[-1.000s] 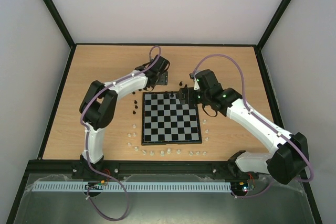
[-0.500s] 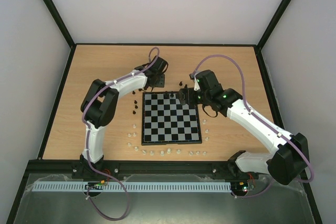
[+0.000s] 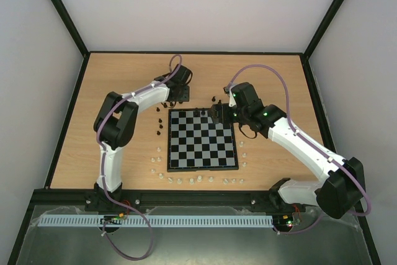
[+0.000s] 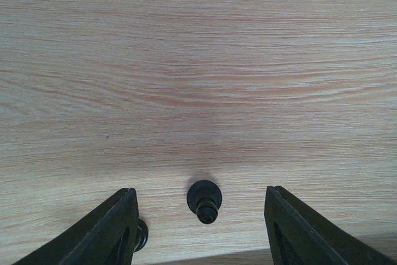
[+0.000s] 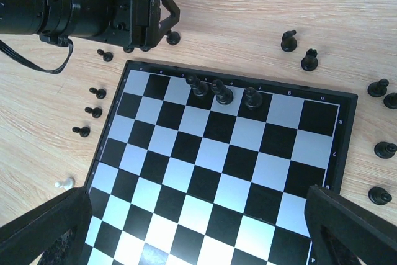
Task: Set up the chess pieces on the board
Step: Pick up the chess piece at the center of the board.
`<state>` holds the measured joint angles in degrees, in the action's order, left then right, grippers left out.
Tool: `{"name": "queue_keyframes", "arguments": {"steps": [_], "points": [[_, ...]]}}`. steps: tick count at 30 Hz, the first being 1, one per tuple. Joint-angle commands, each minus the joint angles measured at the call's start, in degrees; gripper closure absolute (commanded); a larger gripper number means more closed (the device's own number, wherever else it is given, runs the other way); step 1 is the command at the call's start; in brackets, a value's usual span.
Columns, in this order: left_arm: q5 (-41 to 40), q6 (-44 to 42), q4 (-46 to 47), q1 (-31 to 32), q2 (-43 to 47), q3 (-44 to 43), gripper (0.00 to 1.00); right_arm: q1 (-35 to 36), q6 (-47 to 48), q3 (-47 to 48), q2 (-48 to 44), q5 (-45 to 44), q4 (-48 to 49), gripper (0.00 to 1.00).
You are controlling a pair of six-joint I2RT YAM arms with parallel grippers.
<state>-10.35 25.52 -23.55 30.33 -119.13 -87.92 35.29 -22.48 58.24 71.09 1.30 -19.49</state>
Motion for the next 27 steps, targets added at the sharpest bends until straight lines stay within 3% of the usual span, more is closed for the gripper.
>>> {"name": "queue_keyframes", "arguments": {"steps": [1,20,27], "points": [[0.14,-0.34,-1.12,-0.48,-2.51,-0.38,0.43,0.31,0.09,-0.85,-0.26,0.27,0.17,0.05],[0.97,-0.72,-0.72,-0.66,-4.02,-1.59,0.69,0.3,0.16,-1.09,0.52,-0.21,0.42,0.06],[0.35,-0.52,-0.98,-0.65,-4.09,-2.06,0.95,0.3,0.16,-1.02,0.54,-0.19,0.54,0.06]]}}
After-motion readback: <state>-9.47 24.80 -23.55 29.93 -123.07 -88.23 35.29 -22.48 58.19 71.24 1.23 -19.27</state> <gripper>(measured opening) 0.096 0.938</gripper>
